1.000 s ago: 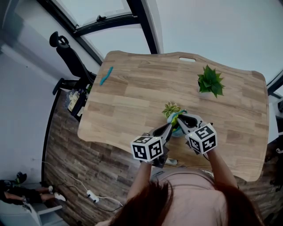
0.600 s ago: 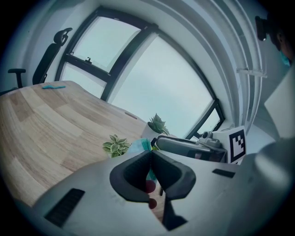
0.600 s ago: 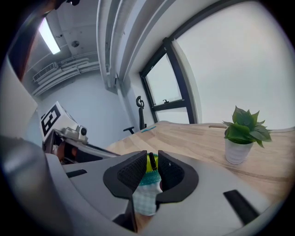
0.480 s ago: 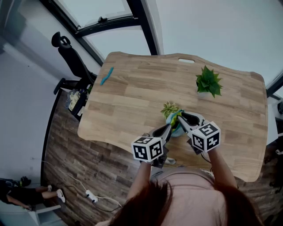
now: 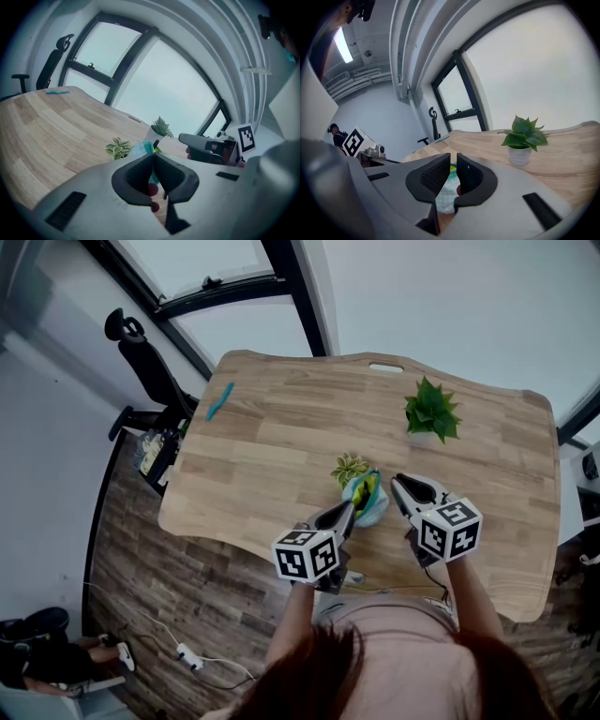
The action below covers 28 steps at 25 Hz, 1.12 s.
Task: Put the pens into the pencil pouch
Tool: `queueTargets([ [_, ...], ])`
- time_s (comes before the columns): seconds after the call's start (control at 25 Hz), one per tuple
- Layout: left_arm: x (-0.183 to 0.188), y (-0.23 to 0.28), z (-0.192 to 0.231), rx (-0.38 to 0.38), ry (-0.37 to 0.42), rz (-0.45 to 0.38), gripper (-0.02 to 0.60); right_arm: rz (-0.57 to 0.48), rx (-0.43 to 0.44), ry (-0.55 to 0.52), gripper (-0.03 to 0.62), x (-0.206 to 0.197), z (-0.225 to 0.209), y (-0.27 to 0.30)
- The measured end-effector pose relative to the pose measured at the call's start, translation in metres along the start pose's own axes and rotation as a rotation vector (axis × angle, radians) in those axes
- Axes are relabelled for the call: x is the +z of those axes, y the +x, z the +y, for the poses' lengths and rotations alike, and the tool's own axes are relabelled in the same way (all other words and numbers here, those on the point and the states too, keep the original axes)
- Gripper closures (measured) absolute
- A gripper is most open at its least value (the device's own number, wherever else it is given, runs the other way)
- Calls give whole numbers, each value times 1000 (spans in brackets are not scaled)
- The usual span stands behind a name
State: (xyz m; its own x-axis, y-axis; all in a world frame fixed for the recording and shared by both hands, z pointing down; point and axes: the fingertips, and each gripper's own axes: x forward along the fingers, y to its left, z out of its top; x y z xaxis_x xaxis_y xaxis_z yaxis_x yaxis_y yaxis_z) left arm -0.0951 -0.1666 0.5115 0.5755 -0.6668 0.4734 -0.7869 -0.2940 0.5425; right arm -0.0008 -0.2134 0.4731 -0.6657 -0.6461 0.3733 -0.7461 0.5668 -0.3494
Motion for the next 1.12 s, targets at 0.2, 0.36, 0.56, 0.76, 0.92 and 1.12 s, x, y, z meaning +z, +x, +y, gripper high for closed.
queueTargets([
  [0.2, -2, 2, -4, 6, -1, -4, 571, 36, -40, 12, 569, -8, -18, -14],
  [0.36, -1, 3, -6, 16, -1, -6, 569, 74, -63, 9, 572, -16, -33, -23],
  [0.56, 0, 3, -6, 25, -5, -9, 569, 124, -96, 15, 572, -32, -53, -31],
  [0.76, 0, 5, -6, 31, -10, -8, 569, 196, -133, 37, 571, -55, -74, -35],
  [0.92, 1, 8, -7, 31, -7, -5, 569, 249, -162, 75, 571, -73, -88, -36],
  [1.12, 2, 12, -6, 23, -21, -3, 570, 306, -194, 128, 551, -95, -102, -37],
])
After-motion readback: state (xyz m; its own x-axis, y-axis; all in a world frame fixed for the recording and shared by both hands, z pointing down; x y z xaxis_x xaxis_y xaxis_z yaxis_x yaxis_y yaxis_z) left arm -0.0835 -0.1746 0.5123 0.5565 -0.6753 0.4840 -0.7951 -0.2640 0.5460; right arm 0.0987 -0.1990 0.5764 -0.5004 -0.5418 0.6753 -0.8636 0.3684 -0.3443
